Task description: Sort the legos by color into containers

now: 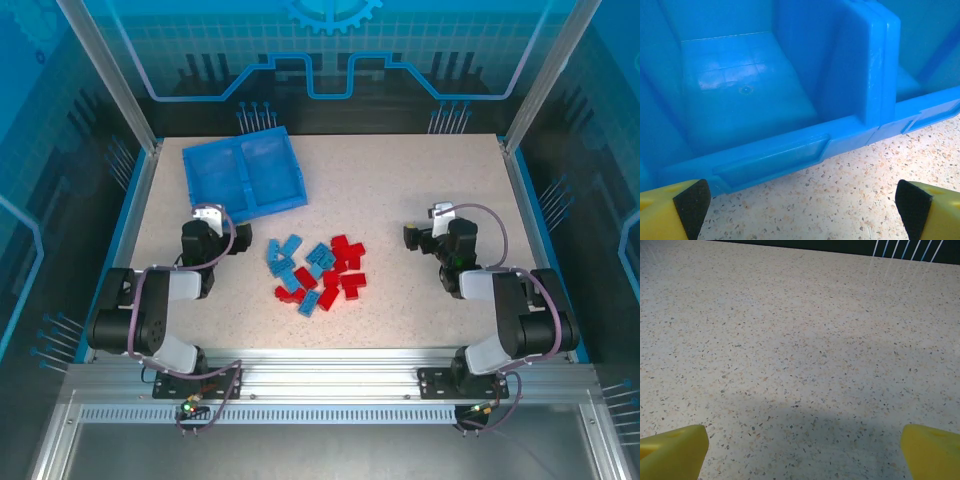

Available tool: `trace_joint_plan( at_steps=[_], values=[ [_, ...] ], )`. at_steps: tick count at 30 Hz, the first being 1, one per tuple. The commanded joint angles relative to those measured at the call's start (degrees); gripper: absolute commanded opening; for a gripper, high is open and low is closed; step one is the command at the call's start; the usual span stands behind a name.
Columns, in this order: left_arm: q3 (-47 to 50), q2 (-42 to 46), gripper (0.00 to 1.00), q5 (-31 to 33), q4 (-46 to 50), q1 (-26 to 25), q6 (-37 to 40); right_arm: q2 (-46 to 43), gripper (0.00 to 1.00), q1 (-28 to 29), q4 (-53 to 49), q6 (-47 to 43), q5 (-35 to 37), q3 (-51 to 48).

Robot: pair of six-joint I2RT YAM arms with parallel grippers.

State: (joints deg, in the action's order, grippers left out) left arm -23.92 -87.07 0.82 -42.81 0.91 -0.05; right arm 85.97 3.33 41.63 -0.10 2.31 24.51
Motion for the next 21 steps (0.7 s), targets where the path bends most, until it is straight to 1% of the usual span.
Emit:
trace_joint_plan(
  at_steps=[1,18,19,20,21],
  values=[
    [0.0,0.2,0.99,0.6,-2.0,-0.4,-0.2,0.3,1.00,-0.3,1.4,-0.7,-0.7,0.5],
    [0.0,0.3,0.99,0.6,-2.0,-0.5,-0.3,0.2,1.00,-0.6,1.2,-0.5,-1.4,0.6],
    [-0.1,0.2,0.99,0.6,-2.0,-0.5,-0.3,-1.2,1.00,-0.6,-2.4,-0.5,-1.1,2.0],
    [0.0,0.2,0.99,0.6,-2.0,-0.4,-0.3,-3.5,1.00,-0.3,-9.0,-0.3,-0.4,4.4],
    [0.0,0.2,0.99,0.6,-2.0,-0.5,-0.3,-6.3,1.00,0.4,-19.1,0.8,1.5,8.8]
  ],
)
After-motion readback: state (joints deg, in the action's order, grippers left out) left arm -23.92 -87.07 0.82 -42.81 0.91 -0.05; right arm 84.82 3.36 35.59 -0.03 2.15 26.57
